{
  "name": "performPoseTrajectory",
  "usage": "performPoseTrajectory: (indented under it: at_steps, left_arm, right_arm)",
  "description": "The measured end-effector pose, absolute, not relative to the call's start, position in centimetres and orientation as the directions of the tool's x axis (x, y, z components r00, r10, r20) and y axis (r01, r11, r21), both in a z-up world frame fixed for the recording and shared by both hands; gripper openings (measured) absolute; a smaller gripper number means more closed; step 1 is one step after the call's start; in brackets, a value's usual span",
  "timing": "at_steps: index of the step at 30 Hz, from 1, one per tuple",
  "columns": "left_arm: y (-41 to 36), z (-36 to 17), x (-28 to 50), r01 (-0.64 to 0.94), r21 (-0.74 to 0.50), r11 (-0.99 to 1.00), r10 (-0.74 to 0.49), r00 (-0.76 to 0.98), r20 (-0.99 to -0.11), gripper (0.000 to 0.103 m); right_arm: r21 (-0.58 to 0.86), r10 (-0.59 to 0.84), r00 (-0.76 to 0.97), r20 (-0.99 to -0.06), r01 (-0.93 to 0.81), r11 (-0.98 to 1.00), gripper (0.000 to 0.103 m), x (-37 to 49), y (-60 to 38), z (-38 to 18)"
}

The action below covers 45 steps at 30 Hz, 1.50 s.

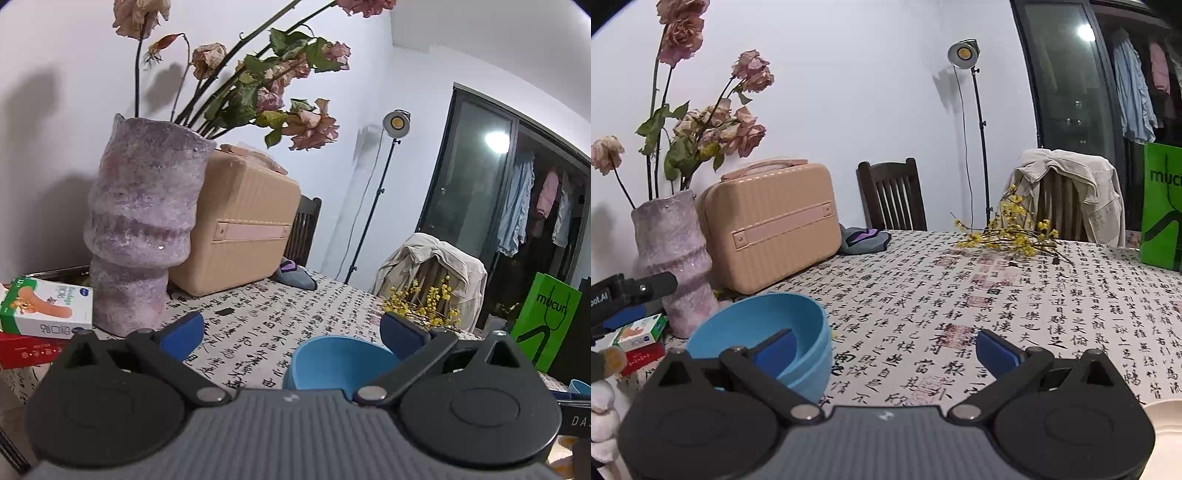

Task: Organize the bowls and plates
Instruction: 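Lift both open grippers away from the stacked bowls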

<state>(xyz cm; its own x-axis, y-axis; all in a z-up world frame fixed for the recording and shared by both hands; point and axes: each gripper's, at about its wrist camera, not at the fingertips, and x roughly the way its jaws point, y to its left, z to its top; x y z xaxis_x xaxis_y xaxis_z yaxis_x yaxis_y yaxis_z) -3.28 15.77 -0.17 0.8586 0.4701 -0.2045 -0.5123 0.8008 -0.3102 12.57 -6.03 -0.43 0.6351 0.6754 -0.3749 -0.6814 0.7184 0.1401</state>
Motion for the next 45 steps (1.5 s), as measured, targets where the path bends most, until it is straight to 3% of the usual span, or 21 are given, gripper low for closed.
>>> performPoseTrajectory:
  at_steps: [45]
  left_arm:
    - [6.3,2.3,0.9,-0.414,-0.236,0.879,0.379,0.907,-0.182,0.103]
  right_arm:
    - [0.123,0.546,0.775,-0.32,-0.537,0.835,0.103,14.6,-17.9,0.0]
